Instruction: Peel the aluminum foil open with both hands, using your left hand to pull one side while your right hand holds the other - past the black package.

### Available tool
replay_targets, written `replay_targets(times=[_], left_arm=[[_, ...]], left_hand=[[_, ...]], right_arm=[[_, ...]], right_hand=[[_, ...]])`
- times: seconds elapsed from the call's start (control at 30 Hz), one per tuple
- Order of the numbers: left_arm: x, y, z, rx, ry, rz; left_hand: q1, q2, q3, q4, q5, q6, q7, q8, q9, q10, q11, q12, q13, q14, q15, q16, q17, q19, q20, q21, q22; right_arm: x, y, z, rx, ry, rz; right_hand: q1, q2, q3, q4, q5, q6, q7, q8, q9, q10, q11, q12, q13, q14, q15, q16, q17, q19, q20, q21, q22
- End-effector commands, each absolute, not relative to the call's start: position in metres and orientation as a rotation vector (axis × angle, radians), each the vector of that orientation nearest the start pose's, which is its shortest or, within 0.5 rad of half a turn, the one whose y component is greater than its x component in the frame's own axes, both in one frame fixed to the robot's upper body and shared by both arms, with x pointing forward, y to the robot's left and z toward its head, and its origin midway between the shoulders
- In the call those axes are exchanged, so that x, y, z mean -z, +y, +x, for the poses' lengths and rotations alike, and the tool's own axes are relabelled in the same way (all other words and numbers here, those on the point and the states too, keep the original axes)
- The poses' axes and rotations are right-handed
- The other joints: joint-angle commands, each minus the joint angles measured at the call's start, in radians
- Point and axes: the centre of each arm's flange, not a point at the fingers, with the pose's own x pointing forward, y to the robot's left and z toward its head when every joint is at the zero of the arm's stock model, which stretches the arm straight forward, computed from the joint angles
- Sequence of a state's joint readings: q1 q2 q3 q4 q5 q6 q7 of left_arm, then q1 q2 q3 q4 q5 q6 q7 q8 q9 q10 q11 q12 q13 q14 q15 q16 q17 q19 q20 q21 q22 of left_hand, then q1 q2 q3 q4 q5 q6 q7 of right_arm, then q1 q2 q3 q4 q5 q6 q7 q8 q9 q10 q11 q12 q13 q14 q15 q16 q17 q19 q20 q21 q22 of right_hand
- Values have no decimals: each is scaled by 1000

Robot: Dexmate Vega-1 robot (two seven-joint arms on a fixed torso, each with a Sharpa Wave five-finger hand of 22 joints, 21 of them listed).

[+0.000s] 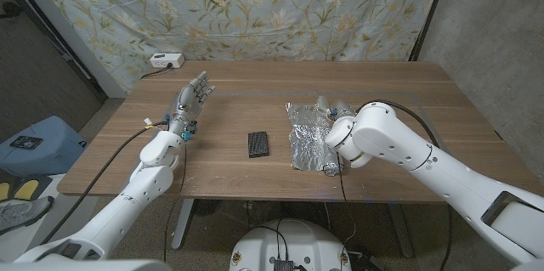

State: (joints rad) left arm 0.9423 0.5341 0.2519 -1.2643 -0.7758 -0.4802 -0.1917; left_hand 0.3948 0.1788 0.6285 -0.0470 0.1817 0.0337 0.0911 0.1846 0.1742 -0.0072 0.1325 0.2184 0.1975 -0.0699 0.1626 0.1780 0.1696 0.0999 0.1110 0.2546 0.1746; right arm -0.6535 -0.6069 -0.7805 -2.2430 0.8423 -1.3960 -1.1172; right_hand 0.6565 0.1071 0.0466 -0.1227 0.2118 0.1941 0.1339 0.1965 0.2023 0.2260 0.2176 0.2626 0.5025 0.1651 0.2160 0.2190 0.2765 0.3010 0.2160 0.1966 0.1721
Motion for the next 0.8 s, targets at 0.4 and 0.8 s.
replay_targets(times=[0.4, 0.8], left_arm=[[43, 351, 622, 215, -726, -133], [44, 352, 623, 211, -719, -134]], left_hand=[[12, 2, 1, -9, 9, 6, 0, 3, 6, -1, 11, -1, 3, 1, 13, 5, 5, 3, 7, -4, 5], [14, 3, -1, -9, 9, 9, -1, 3, 6, 0, 13, -1, 3, 2, 16, 5, 5, 4, 9, -7, 5]], right_arm=[[49, -132, 514, 215, 77, -831], [50, -130, 522, 194, 102, -863]], right_hand=[[2, -10, -50, 2, 25, -53, 77, 1, 2, -41, 3, 22, 45, -7, 1, -1, 9, -4, -3, -3, 3], [19, -11, -93, 7, 50, -87, 76, 1, 2, -71, 4, 34, 75, -18, 0, -1, 12, -15, -3, -3, 3]])
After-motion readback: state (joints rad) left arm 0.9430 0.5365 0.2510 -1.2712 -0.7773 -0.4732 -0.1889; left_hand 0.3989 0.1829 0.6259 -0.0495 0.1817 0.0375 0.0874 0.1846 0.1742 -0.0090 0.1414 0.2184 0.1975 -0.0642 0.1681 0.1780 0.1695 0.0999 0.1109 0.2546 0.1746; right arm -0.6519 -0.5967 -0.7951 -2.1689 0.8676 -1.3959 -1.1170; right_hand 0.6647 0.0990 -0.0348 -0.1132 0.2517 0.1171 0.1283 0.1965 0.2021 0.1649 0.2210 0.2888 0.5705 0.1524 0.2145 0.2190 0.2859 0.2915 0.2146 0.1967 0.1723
